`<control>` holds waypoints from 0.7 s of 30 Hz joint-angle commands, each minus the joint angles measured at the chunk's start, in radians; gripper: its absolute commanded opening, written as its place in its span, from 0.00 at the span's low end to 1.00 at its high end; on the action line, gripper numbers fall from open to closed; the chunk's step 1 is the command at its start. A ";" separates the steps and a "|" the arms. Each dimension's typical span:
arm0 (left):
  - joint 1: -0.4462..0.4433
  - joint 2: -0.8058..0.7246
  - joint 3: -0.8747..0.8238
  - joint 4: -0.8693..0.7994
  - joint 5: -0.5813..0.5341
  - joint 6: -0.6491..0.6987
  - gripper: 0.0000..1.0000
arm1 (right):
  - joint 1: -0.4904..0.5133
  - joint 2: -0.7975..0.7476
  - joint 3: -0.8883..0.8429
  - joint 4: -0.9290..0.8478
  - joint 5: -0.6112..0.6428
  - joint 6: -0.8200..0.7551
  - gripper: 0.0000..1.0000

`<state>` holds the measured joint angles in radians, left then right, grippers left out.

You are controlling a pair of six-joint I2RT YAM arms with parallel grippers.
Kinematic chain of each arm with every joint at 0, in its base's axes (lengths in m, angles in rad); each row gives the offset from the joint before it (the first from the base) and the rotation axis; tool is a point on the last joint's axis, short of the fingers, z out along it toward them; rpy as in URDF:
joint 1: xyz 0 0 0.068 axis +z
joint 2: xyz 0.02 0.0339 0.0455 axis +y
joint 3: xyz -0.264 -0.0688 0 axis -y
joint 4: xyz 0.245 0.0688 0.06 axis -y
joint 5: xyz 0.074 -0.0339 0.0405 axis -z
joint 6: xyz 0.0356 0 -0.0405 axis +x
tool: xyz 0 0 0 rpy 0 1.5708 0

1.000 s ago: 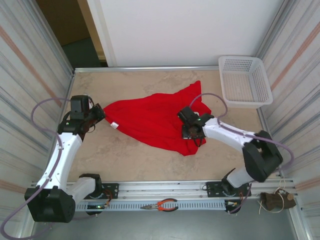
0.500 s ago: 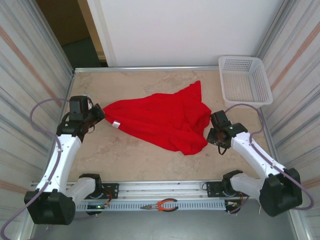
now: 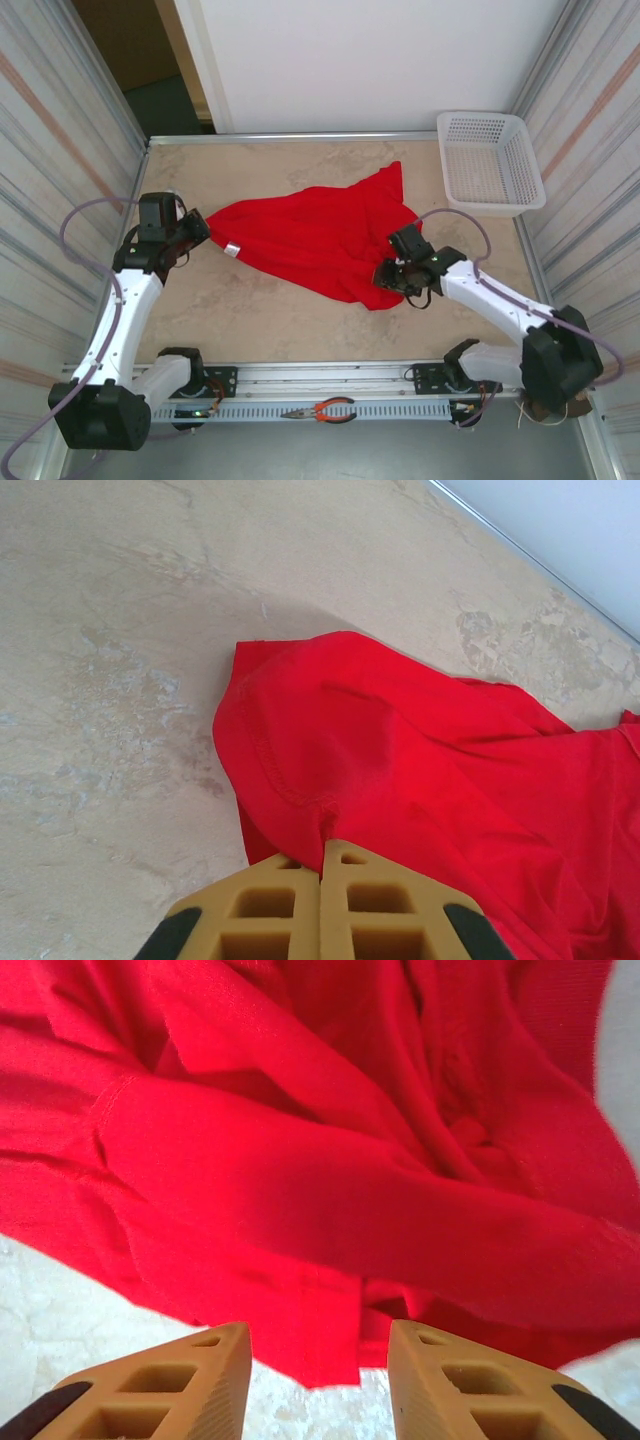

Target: Fold the inside-out t-shirt

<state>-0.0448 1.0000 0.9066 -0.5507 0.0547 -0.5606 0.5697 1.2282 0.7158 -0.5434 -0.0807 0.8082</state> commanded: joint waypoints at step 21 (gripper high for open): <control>0.011 -0.019 0.002 -0.014 -0.002 0.017 0.00 | -0.004 0.125 -0.026 0.098 -0.036 0.046 0.31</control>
<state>-0.0448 1.0000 0.9066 -0.5552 0.0544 -0.5606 0.5571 1.4029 0.7128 -0.4026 -0.1280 0.8261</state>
